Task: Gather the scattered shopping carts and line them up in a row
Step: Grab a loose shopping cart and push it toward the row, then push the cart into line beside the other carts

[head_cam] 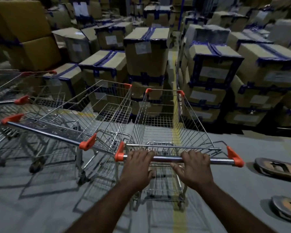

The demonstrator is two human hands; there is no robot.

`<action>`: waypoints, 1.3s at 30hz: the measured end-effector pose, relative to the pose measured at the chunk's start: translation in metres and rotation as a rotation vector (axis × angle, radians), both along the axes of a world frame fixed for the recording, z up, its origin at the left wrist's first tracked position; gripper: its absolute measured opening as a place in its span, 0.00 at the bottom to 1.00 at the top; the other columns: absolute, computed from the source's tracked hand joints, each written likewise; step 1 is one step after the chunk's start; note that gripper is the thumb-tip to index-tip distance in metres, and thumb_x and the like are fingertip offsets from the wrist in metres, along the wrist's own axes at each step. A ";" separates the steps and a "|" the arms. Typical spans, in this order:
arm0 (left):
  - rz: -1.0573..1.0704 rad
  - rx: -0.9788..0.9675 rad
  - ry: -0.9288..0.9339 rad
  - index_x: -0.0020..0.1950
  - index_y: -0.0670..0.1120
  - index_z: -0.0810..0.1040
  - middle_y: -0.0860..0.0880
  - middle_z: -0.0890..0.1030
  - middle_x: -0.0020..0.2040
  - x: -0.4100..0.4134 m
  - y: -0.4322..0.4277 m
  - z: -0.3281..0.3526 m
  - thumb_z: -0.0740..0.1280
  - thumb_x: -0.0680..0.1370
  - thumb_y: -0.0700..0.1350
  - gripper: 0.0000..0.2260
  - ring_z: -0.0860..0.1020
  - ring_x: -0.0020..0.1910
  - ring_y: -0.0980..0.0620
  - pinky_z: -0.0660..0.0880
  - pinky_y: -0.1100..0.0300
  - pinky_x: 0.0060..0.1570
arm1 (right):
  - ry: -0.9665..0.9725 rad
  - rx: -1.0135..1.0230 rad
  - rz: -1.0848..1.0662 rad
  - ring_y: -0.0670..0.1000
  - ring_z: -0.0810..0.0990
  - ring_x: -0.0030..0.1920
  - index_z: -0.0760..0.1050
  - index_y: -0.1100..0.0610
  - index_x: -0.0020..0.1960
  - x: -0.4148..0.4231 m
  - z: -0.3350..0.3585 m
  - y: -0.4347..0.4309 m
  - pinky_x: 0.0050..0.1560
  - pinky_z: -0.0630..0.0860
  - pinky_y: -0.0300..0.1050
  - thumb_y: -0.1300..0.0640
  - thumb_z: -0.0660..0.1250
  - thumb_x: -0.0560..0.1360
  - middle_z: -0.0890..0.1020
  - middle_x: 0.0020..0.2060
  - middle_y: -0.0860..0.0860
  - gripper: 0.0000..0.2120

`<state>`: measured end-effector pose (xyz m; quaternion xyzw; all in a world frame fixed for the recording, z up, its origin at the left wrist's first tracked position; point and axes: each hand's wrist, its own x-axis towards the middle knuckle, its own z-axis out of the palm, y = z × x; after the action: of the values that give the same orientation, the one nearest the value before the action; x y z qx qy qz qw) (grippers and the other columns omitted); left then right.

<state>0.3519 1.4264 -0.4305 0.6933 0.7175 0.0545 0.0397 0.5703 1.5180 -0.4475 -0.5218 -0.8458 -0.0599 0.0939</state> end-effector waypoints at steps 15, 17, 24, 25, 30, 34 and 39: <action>0.147 -0.035 -0.057 0.60 0.50 0.77 0.49 0.81 0.56 -0.022 0.005 0.058 0.64 0.80 0.56 0.14 0.77 0.57 0.48 0.70 0.49 0.64 | -0.099 -0.289 0.407 0.54 0.77 0.57 0.77 0.48 0.59 -0.077 0.050 0.025 0.55 0.70 0.52 0.32 0.49 0.79 0.80 0.55 0.50 0.26; 0.170 -0.006 -0.096 0.60 0.50 0.77 0.50 0.80 0.56 -0.039 -0.002 0.070 0.63 0.80 0.56 0.14 0.77 0.56 0.49 0.76 0.50 0.54 | -0.074 -0.257 0.455 0.54 0.75 0.61 0.74 0.47 0.65 -0.099 0.059 0.019 0.59 0.69 0.53 0.33 0.51 0.80 0.78 0.60 0.49 0.25; 0.276 0.153 -0.009 0.71 0.50 0.73 0.50 0.76 0.67 -0.135 -0.060 0.108 0.65 0.80 0.54 0.20 0.73 0.66 0.48 0.72 0.54 0.62 | 0.020 -0.164 0.623 0.52 0.71 0.67 0.69 0.46 0.71 -0.206 0.105 -0.014 0.64 0.66 0.53 0.35 0.54 0.80 0.74 0.67 0.48 0.25; 0.290 0.175 0.002 0.71 0.50 0.73 0.49 0.76 0.67 -0.152 -0.074 0.113 0.65 0.80 0.54 0.21 0.74 0.65 0.47 0.73 0.53 0.61 | 0.030 -0.155 0.651 0.52 0.71 0.68 0.68 0.46 0.72 -0.226 0.111 -0.024 0.65 0.66 0.53 0.35 0.54 0.80 0.74 0.67 0.48 0.25; 0.445 0.207 0.041 0.73 0.49 0.72 0.48 0.73 0.72 -0.252 -0.156 0.134 0.68 0.77 0.53 0.25 0.71 0.70 0.46 0.71 0.52 0.67 | 0.071 -0.093 0.823 0.53 0.72 0.66 0.70 0.47 0.70 -0.337 0.142 -0.085 0.63 0.69 0.54 0.33 0.54 0.79 0.75 0.65 0.48 0.27; 0.592 0.204 0.110 0.73 0.50 0.72 0.48 0.73 0.71 -0.333 -0.239 0.157 0.68 0.76 0.54 0.25 0.72 0.69 0.44 0.72 0.49 0.65 | 0.087 -0.039 0.965 0.54 0.73 0.66 0.71 0.48 0.68 -0.437 0.169 -0.147 0.62 0.70 0.54 0.31 0.50 0.76 0.76 0.64 0.49 0.30; 0.789 0.206 0.183 0.75 0.49 0.68 0.48 0.69 0.75 -0.414 -0.342 0.185 0.68 0.78 0.54 0.27 0.68 0.72 0.45 0.69 0.53 0.67 | 0.107 0.000 1.123 0.55 0.68 0.72 0.68 0.49 0.73 -0.545 0.201 -0.225 0.68 0.66 0.55 0.35 0.57 0.79 0.71 0.71 0.51 0.28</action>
<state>-0.0626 1.0840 -0.2456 0.3677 0.9194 0.0750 -0.1179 0.0256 1.2929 -0.2460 0.0061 -0.9877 0.0258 0.1544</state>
